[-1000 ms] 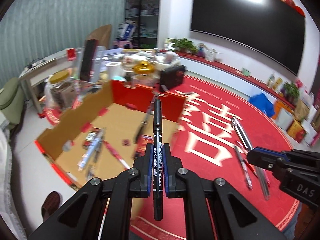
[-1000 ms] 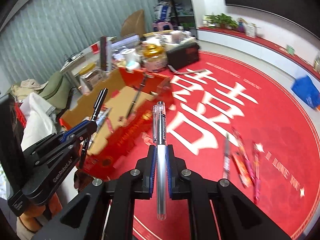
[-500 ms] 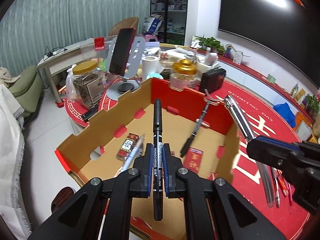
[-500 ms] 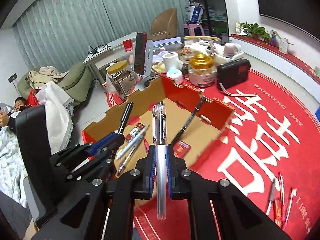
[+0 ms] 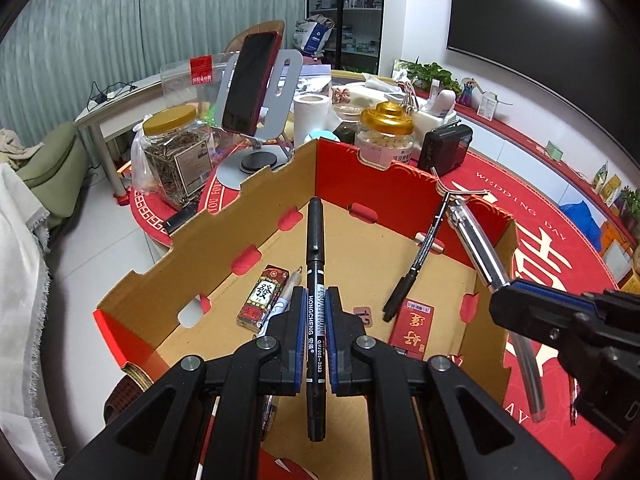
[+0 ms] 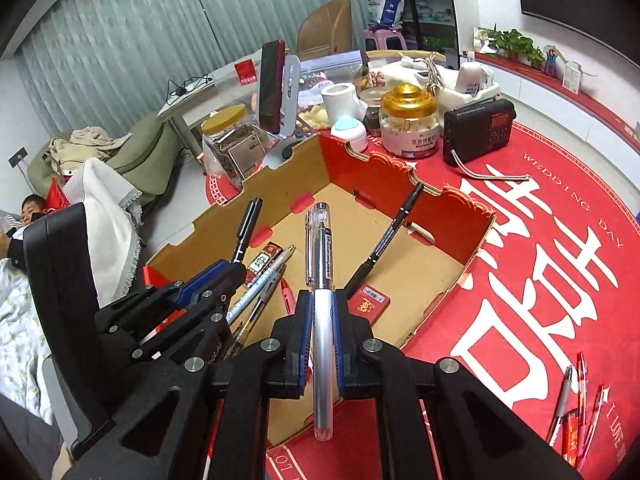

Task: Organize rigid objects
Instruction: 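Open both tools to drop marker and clear pen into the box, then move both tools back over the remaining pens on the mat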

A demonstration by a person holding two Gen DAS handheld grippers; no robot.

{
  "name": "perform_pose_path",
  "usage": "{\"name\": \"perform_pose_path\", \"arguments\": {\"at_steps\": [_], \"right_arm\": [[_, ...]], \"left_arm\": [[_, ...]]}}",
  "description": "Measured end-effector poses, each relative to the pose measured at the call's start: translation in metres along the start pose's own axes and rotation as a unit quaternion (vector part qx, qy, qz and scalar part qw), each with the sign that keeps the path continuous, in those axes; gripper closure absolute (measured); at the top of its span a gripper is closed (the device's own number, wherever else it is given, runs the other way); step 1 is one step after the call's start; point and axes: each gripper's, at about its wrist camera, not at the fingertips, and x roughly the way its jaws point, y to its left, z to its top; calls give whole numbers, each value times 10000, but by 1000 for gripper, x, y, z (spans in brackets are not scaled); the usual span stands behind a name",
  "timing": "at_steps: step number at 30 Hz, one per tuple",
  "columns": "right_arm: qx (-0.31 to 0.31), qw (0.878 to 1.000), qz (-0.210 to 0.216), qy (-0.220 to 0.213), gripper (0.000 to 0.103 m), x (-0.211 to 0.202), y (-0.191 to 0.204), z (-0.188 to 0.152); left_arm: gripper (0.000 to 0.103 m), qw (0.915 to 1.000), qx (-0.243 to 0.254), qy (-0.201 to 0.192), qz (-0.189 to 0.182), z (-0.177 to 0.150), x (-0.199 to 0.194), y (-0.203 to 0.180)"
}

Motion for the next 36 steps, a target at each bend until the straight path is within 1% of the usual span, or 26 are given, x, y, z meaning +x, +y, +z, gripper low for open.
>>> {"name": "perform_pose_path", "arguments": {"at_steps": [11, 16, 19, 20, 21, 22, 23, 24, 25, 26, 27, 28, 29, 30, 32, 34, 36], "right_arm": [[26, 9998, -84, 188, 92, 17, 1, -1], [55, 9995, -156, 278, 92, 25, -3, -4], [59, 9991, -239, 335, 92, 30, -5, -6], [60, 9991, -274, 332, 92, 31, -7, -7], [47, 9990, -283, 341, 92, 32, -8, -7], [31, 9989, -308, 350, 92, 32, -8, -8], [32, 9988, -355, 322, 86, 30, -9, -9], [65, 9985, -505, 221, 75, 26, -12, -9], [103, 9983, -553, 136, 66, 21, -15, -10], [177, 9994, -294, 31, 52, 15, -19, -10], [273, 9994, -196, -49, 41, 9, -23, -12], [350, 9987, -345, -136, 32, 2, -26, -14], [410, 9975, -497, -301, 11, -7, -30, -17], [455, 9969, -426, -475, 4, -17, -34, -22], [583, 9962, -332, -564, 4, -30, -43, -31], [811, 9941, -412, -598, 4, -43, -57, -47], [1095, 9907, -560, -586, 4, -56, -75, -68]], "left_arm": [[94, 9997, 130, 208, 6, -2, 14, -3], [94, 9990, 183, 412, -64, -4, 23, -5], [94, 9980, 252, 587, -27, -5, 29, -7], [87, 9977, 280, 609, -9, -4, 29, -8], [68, 9975, 319, 634, 34, -4, 30, -8], [54, 9973, 321, 654, 47, -3, 30, -9], [34, 9977, 278, 613, 47, -2, 26, -8], [21, 9982, 241, 515, 201, 0, 23, -7], [18, 9983, 202, 420, 360, 1, 20, -4], [12, 9984, 160, 386, 370, 2, 18, -2], [6, 9988, 68, 358, 328, 3, 16, 2], [1, 9990, -35, 343, 291, 3, 14, 6], [0, 9990, -147, 306, 281, 3, 11, 10], [0, 9991, -215, 285, 249, 2, 8, 11], [0, 9992, -275, 235, 178, -1, -2, 9], [0, 9995, -222, 188, 104, -5, -13, -1], [0, 9998, -59, 152, -102, -10, -24, -19]]}}
